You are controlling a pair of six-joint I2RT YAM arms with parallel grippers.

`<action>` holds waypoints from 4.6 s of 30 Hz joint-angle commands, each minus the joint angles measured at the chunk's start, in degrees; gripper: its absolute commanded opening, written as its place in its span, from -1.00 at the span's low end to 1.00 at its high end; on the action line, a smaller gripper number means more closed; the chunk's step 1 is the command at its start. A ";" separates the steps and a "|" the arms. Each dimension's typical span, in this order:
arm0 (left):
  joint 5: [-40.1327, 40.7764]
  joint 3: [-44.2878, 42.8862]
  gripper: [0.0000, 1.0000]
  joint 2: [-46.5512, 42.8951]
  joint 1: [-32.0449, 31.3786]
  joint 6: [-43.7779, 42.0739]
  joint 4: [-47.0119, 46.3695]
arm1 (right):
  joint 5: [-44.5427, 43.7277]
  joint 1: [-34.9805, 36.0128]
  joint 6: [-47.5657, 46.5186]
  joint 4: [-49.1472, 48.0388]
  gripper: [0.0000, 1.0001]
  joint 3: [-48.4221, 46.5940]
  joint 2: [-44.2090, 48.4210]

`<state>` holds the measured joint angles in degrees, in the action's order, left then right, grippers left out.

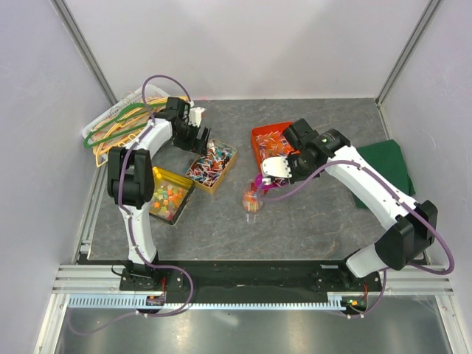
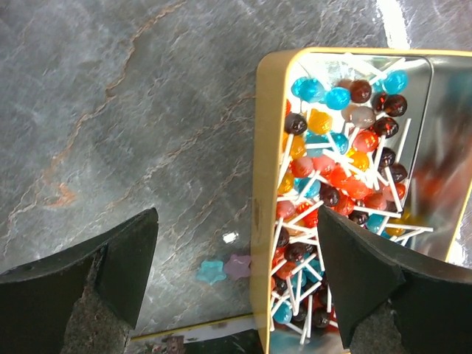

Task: Pack the candies
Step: Place the fake candies in the packing bottle, then adjust the spatula.

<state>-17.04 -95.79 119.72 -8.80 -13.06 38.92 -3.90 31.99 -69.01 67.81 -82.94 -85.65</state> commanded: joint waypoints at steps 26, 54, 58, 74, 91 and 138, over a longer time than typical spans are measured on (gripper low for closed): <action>-3.18 3.94 0.90 -5.55 2.73 0.93 -2.09 | -17.80 9.41 0.28 2.32 -1.00 -5.48 -2.07; -5.29 4.91 0.91 -5.99 3.44 0.84 -3.23 | -27.74 14.24 -1.74 3.21 -1.00 -8.99 -4.71; -6.42 4.91 0.92 -6.08 3.44 1.02 -3.32 | -26.34 14.16 -0.77 2.68 -1.00 -12.06 -5.41; -45.44 2.99 1.00 -14.52 3.44 3.56 -5.87 | -10.78 6.95 16.36 -27.97 -1.00 -3.38 -5.40; -50.03 -2.21 0.99 -9.77 0.54 8.05 -5.69 | -6.91 7.74 22.78 -38.28 -1.00 -3.37 -8.66; -71.20 -3.62 -0.96 -3.01 0.62 11.92 -6.75 | 25.08 -0.96 28.32 -37.14 -0.14 0.40 0.39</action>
<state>-80.23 -97.47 114.76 -8.86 -2.28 31.77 17.39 32.88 -39.66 31.31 -84.07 -89.76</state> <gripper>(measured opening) 0.144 0.444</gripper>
